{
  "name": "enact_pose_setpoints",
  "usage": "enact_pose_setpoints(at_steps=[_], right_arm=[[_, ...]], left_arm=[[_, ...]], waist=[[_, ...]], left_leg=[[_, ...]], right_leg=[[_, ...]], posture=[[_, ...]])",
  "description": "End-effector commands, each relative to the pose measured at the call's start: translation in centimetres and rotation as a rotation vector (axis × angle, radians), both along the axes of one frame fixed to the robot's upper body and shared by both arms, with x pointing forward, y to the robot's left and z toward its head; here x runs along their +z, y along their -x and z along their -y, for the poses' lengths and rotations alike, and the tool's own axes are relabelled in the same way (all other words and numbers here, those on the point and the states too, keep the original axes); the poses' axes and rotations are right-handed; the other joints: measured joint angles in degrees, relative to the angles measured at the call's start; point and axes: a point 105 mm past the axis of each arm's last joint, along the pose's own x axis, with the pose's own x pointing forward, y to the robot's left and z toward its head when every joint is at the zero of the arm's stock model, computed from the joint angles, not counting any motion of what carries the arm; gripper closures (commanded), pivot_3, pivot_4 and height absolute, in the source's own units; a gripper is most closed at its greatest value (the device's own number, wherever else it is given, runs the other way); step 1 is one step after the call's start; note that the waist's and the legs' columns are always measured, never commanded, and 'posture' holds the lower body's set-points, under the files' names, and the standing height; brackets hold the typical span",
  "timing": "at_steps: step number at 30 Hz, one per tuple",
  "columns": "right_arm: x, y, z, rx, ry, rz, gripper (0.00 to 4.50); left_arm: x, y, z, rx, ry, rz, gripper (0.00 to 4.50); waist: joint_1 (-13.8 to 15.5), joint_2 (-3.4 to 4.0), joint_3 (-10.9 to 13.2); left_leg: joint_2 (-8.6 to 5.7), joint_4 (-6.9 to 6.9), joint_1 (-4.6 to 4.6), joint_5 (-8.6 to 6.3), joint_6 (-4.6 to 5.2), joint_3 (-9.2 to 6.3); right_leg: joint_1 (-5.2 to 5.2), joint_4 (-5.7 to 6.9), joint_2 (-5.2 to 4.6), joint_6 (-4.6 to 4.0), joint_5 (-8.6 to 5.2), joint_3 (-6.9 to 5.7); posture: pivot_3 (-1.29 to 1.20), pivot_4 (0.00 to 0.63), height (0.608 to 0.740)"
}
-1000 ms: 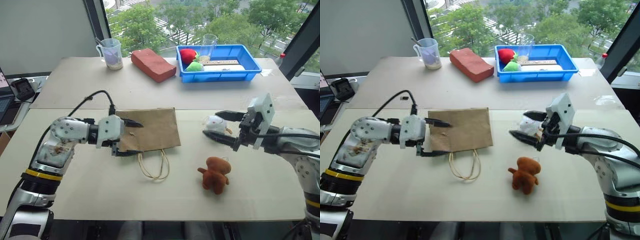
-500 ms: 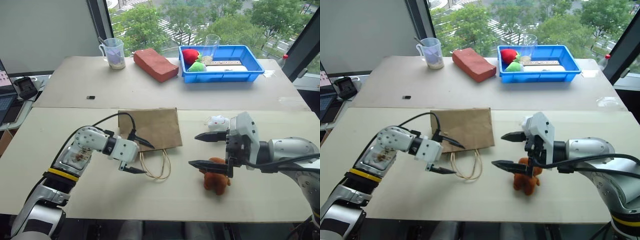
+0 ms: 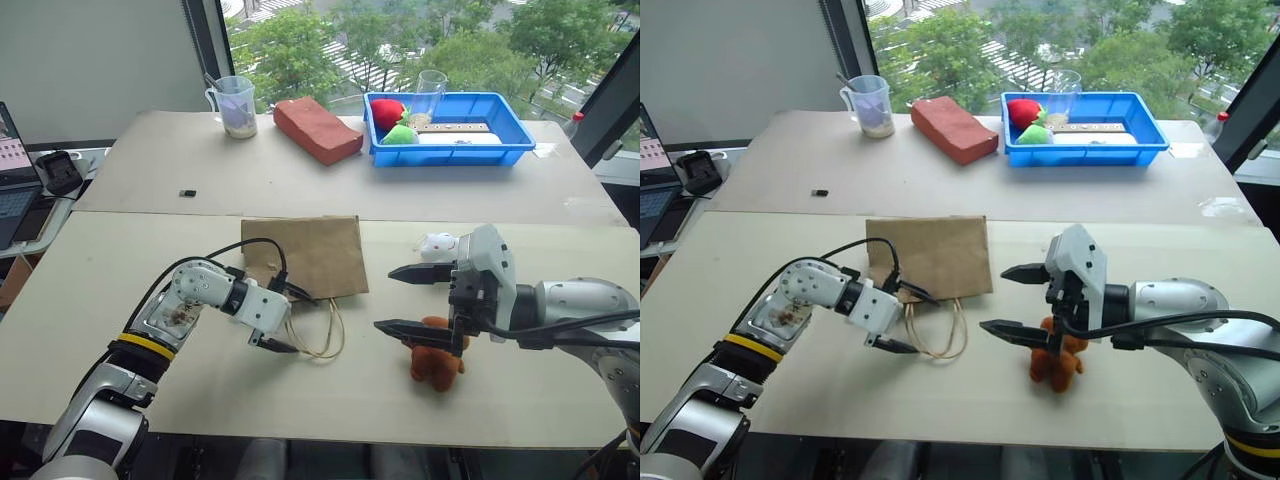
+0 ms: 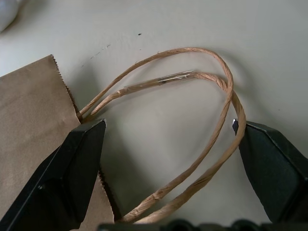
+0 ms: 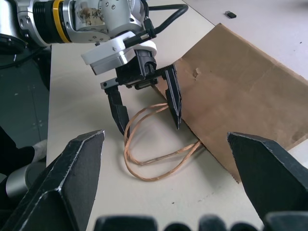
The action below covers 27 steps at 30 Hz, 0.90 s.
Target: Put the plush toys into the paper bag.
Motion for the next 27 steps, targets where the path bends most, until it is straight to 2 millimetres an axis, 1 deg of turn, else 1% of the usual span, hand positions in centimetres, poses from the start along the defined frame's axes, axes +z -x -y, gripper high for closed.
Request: enact_pose_setpoints(at_steps=[1,7,10,12,14,17,24,27], right_arm=[[0.9,0.3,0.1,-0.001,0.004,0.044,0.0],[1.0,0.3,0.2,-0.003,0.003,0.039,0.0],[1.0,0.3,0.2,-0.003,0.001,0.039,0.0],[1.1,0.2,0.1,-0.004,-0.001,0.04,0.0],[1.1,0.2,0.1,-0.004,-0.003,0.04,0.0],[1.1,0.2,0.1,-0.003,-0.002,0.038,0.0],[1.1,0.2,0.2,-0.008,-0.001,0.039,0.0],[1.1,0.2,0.1,-0.006,-0.001,0.037,0.0]], left_arm=[[0.4,0.0,0.2,0.006,0.02,-0.04,0.04],[1.5,1.1,-0.5,-0.049,0.015,-0.109,0.04],[2.5,0.8,-0.1,-0.033,0.052,-0.128,0.04],[2.6,0.5,0.2,-0.024,0.057,-0.114,0.04],[2.2,0.1,0.2,-0.014,0.041,-0.083,0.04],[1.6,-0.1,0.0,-0.011,0.013,-0.064,0.04],[1.1,-1.0,-0.3,0.015,-0.017,-0.028,0.04],[0.9,-1.3,-0.2,0.015,-0.025,-0.011,0.04]], waist=[[0.0,0.0,0.0],[-0.2,0.0,0.0],[-0.1,0.0,0.0],[0.0,0.0,0.0],[-0.1,0.0,0.0],[-0.1,0.0,0.0],[0.0,-0.01,0.0],[0.0,-0.01,0.0]], left_leg=[[0.0,0.0,0.03,0.0,0.0,0.0],[0.01,0.0,0.06,0.0,0.01,-0.02],[0.01,0.0,0.06,-0.01,0.01,-0.02],[0.01,0.0,0.04,0.0,0.01,-0.02],[0.01,0.01,0.04,0.0,0.01,-0.02],[0.01,0.01,0.06,-0.01,0.01,-0.02],[0.01,0.01,0.05,-0.01,0.02,-0.02],[0.0,0.01,0.03,-0.01,0.02,-0.02]], right_leg=[[0.04,0.0,0.0,0.0,0.0,0.0],[0.06,0.01,0.0,0.0,-0.01,-0.02],[0.06,0.01,0.0,0.01,-0.01,-0.02],[0.06,0.0,0.0,0.01,-0.01,-0.02],[0.07,-0.01,0.0,0.01,-0.01,-0.03],[0.07,-0.01,0.01,0.01,-0.01,-0.03],[0.07,-0.01,0.0,0.01,-0.01,-0.03],[0.07,-0.03,0.0,0.01,-0.01,-0.03]], posture=[[0.0,0.15,0.74],[0.0,0.15,0.74],[0.0,0.15,0.74],[0.0,0.15,0.74],[0.0,0.15,0.74],[0.0,0.15,0.74],[0.0,0.15,0.74],[0.0,0.15,0.74]])
